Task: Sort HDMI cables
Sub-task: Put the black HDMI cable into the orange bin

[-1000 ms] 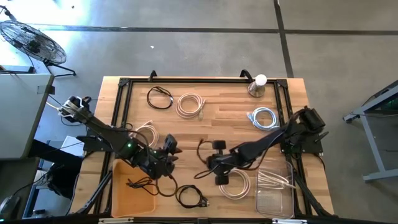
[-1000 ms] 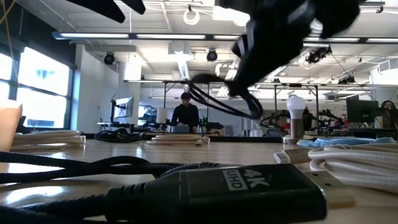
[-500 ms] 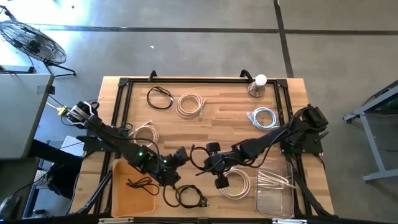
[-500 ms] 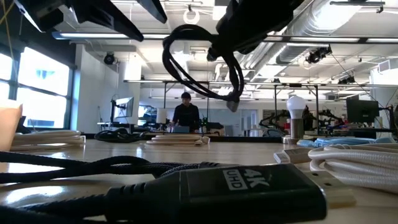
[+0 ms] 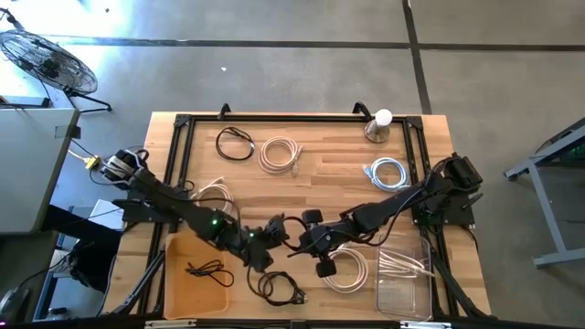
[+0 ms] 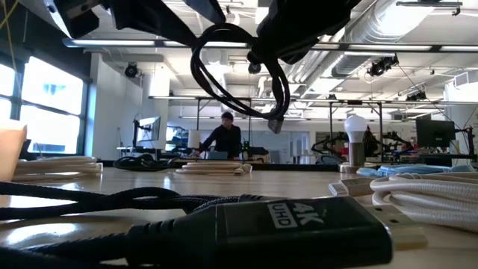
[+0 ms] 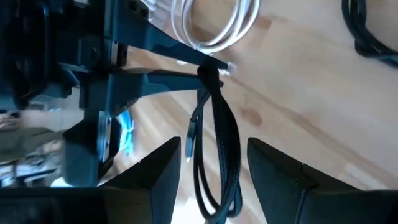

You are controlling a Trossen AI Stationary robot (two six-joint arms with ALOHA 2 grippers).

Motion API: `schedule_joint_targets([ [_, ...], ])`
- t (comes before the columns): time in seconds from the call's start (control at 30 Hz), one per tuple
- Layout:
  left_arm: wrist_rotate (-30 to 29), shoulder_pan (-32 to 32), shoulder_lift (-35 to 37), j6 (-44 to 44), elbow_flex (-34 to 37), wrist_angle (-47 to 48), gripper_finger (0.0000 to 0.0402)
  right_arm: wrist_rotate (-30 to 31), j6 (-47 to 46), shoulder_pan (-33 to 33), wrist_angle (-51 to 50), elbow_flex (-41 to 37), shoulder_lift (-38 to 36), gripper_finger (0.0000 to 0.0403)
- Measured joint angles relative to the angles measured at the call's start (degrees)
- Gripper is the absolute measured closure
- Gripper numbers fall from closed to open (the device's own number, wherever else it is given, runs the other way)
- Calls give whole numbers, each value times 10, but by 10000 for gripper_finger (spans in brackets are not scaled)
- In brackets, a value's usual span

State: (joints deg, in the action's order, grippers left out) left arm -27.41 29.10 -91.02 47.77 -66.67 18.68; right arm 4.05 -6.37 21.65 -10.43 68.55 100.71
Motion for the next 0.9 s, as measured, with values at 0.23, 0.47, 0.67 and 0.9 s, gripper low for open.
schedule_joint_targets([
  [0.23,61,-26,0,-6,0,-6,222,0,0,1,-1,0,0,387],
  [0.47,61,-30,0,-15,0,-5,222,0,0,1,-1,0,0,387],
  [0.67,58,-30,0,-17,0,-5,236,0,0,2,-1,0,0,387],
  [0.9,61,-28,0,-25,0,16,378,1,-1,1,-2,0,0,387],
])
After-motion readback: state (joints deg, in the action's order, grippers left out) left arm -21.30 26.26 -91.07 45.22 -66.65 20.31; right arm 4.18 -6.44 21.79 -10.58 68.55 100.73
